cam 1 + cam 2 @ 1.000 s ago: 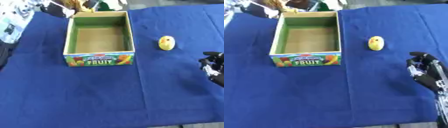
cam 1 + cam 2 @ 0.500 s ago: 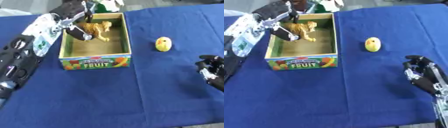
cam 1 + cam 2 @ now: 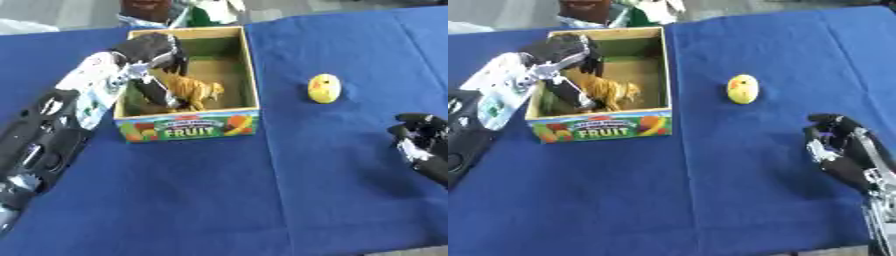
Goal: Pick up objects on the table and place them in the box.
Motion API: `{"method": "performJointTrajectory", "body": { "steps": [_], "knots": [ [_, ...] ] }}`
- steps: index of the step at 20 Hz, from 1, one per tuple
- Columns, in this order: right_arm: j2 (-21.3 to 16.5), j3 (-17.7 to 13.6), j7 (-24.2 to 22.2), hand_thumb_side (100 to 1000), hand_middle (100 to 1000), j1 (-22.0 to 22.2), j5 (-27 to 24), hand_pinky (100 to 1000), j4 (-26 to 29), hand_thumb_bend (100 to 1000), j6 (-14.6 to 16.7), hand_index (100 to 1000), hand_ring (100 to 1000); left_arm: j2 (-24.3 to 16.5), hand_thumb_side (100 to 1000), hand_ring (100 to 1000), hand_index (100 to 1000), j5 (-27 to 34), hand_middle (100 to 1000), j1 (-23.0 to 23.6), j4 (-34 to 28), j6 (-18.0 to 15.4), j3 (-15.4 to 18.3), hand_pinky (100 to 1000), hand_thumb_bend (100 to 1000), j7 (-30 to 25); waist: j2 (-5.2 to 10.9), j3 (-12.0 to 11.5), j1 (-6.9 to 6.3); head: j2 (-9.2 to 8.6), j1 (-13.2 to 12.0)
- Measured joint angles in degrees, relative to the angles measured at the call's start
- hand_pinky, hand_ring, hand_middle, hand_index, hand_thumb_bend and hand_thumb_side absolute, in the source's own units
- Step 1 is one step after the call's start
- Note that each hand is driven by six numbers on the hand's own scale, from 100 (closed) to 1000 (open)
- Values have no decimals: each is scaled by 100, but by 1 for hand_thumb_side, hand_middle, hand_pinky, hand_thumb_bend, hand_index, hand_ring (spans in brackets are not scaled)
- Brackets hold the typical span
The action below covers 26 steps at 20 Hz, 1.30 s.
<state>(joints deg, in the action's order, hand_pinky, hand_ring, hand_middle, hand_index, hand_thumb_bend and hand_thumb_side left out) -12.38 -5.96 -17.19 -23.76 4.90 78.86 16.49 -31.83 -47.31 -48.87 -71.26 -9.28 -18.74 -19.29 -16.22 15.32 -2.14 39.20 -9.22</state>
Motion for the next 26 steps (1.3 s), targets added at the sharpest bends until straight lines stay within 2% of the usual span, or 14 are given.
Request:
{"method": "performJointTrajectory", "body": {
  "steps": [2, 4, 5, 6, 8, 13, 17, 20, 23, 26],
  "knots": [
    [0, 0, 0, 279, 509, 0, 0, 552, 1, 107, 0, 736, 692, 2, 181, 572, 695, 49, 563, 12, -7, -9, 24, 640, 824, -44, 0, 0, -3, -1, 5],
    [0, -1, 0, 279, 509, -1, 0, 552, 2, 108, -1, 736, 692, 2, 165, 588, 713, 117, 584, 54, -42, 3, 62, 650, 817, -61, 0, -1, -4, -1, 13],
    [0, -2, 1, 285, 509, -1, 0, 552, 2, 104, -1, 736, 692, 1, 182, 596, 722, 166, 595, 76, -75, 12, 91, 655, 776, -60, 0, -4, -4, -2, 22],
    [0, -3, 3, 279, 509, -1, 0, 552, 2, 107, -2, 736, 692, -5, 147, 598, 728, 228, 602, 106, -137, 29, 130, 653, 810, -48, 0, -9, -4, -2, 27],
    [0, -8, 16, 291, 509, -1, 0, 552, 2, 100, -3, 737, 692, -71, 140, 594, 730, 427, 603, 189, -326, 80, 220, 647, 807, -5, -1, -23, -4, -2, 37],
    [-34, -47, 65, 254, 509, -75, 0, 552, 3, 100, 4, 736, 692, -398, 132, 546, 704, 1470, 564, 612, -1281, 462, 647, 587, 811, 411, -2, -120, 1, -2, 128],
    [-190, -76, 131, 218, 509, -305, 0, 551, 0, 100, 40, 736, 691, -666, 117, 520, 687, 2718, 540, 1261, -2230, 930, 1089, 555, 810, 1125, -1, -233, 20, -2, 211],
    [-347, -84, 196, 197, 508, -505, 0, 550, -11, 100, 101, 735, 689, -794, 119, 512, 683, 3438, 533, 1694, -2772, 1208, 1293, 546, 811, 1535, 0, -307, 53, -2, 271],
    [-408, -108, 248, 197, 508, -604, -7, 550, -39, 100, 146, 735, 689, -848, 119, 512, 684, 3744, 533, 1856, -3030, 1368, 1337, 546, 812, 1685, 0, -324, 87, -2, 287],
    [-408, -108, 263, 197, 507, -607, -15, 550, -46, 100, 160, 735, 688, -851, 120, 512, 684, 3797, 533, 1870, -3117, 1431, 1337, 546, 812, 1691, 0, -326, 106, -2, 288]
  ]
}}
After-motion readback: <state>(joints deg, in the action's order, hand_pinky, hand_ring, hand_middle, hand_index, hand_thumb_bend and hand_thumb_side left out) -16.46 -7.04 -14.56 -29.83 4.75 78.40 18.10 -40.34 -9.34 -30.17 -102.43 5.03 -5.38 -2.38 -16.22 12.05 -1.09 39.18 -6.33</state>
